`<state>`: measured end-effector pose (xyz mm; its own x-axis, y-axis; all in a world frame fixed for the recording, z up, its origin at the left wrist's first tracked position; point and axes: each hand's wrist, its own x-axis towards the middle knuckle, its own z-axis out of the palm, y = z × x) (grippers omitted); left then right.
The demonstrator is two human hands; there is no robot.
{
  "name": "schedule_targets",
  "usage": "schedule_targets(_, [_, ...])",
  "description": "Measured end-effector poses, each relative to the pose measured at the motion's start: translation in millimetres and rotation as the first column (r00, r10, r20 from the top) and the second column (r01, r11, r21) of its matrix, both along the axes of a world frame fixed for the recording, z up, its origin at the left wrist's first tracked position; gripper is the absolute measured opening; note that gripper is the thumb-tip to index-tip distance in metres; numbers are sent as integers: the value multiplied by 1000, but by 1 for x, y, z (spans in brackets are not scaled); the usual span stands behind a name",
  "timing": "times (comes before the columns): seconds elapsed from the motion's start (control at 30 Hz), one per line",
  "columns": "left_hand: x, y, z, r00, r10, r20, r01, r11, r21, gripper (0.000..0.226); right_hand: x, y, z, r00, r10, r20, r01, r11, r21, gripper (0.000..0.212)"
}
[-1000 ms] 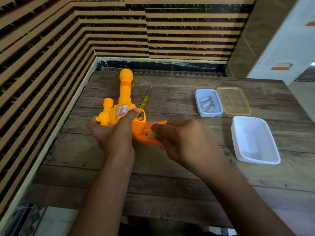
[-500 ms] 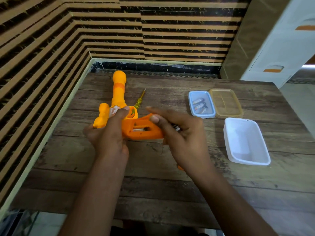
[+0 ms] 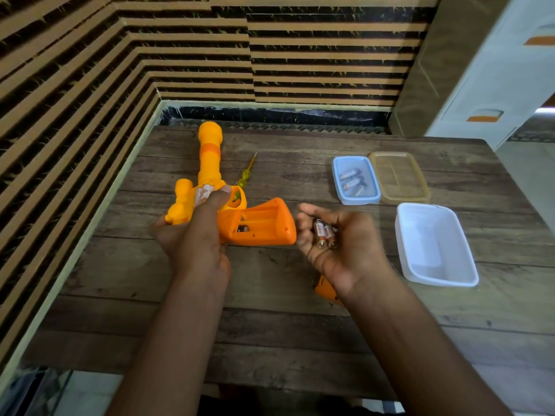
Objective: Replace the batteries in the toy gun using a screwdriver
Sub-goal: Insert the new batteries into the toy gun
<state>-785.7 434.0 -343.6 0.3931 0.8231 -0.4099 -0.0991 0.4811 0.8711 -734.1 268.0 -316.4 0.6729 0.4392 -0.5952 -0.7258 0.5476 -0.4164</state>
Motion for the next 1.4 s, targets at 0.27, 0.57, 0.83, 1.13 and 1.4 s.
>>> schedule_targets(0.27, [1,-1,3,1000,14,18,-14,1000,1,86,7,-6,-1,993,-82,-86,85,996,31,30])
schedule_targets(0.57, [0,-4,7,1000,21,10,-21,1000,-1,82,6,-3,-10,993,79,92,-69,991,-112,30])
schedule_targets(0.83, [1,-5,2,999,31,-10,-31,998,55,86,8,-1,-6,997,-48,58,53,995,-90,35])
schedule_targets(1.13, [3,-2,-2,1000,25,1,-25,997,70,93,6,-2,5,988,-69,141,87,989,-121,34])
schedule_targets(1.4, [2,-1,-5,1000,7,15,-8,998,57,114,2,-1,-1,773,132,620,277,810,-518,43])
